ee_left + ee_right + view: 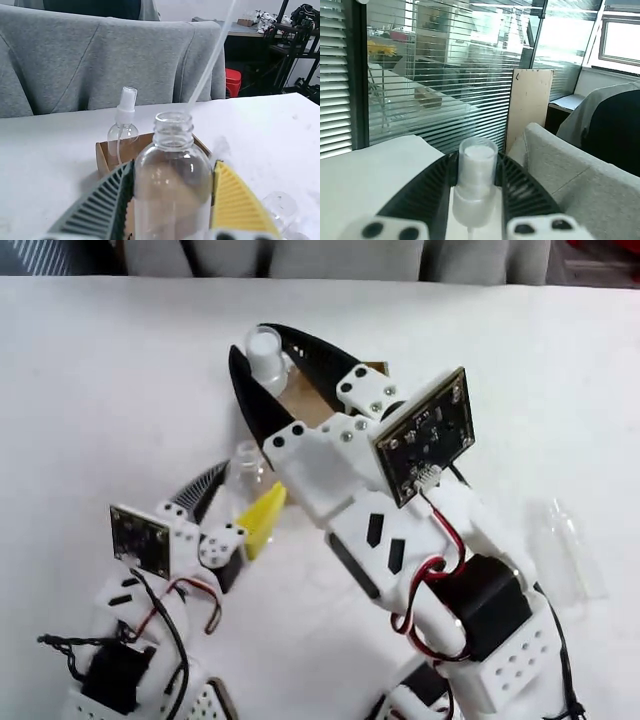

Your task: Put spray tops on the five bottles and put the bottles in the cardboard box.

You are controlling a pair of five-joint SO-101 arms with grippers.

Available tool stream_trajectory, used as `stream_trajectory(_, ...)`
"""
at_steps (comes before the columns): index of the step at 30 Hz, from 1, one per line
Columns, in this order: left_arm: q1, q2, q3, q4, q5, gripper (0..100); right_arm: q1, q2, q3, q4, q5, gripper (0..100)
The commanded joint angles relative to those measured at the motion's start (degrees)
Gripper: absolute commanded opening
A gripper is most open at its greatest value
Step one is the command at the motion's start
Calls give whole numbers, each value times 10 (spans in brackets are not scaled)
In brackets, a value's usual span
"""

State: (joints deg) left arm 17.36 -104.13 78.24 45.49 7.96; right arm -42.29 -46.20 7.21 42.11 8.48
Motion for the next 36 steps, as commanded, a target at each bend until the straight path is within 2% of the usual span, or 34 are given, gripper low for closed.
stream_trajectory(1,3,-7,-4,-15,-4,76,-6,1,-20,2,4,16)
stream_trajectory(17,3,-7,-4,-15,-4,76,-32,1,101,-19,3,19)
stream_trajectory(22,3,-7,-4,-15,-4,76,-33,1,135,-15,-11,127)
stream_trajectory(26,3,-7,-4,-15,-4,76,-32,-2,135,-14,-53,166)
stream_trajectory(29,3,-7,-4,-16,-4,76,-33,-5,127,-13,-53,169)
stream_trajectory(36,3,-7,-4,-16,-4,76,-22,-5,50,65,-57,165)
